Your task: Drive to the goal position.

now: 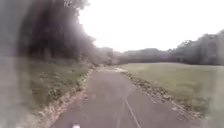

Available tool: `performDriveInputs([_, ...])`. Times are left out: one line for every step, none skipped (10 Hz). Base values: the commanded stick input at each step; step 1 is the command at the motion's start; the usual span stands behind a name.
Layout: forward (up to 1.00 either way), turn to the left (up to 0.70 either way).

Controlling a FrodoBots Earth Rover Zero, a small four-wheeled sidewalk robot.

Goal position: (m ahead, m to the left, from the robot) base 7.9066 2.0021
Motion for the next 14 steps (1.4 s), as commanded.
performDriveInputs([1.0,0.0])
performDriveInputs([1.0,0.0])
performDriveInputs([1.0,0.0])
performDriveInputs([1.0,0.0])
performDriveInputs([1.0,0.0])
performDriveInputs([1.0,0.0])
performDriveInputs([1.0,0.0])
performDriveInputs([1.0,0.0])
performDriveInputs([1.0,0.0])
performDriveInputs([1.0,0.0])
performDriveInputs([1.0,0.0])
performDriveInputs([1.0,0.12])
performDriveInputs([1.0,0.29])
performDriveInputs([1.0,0.38])
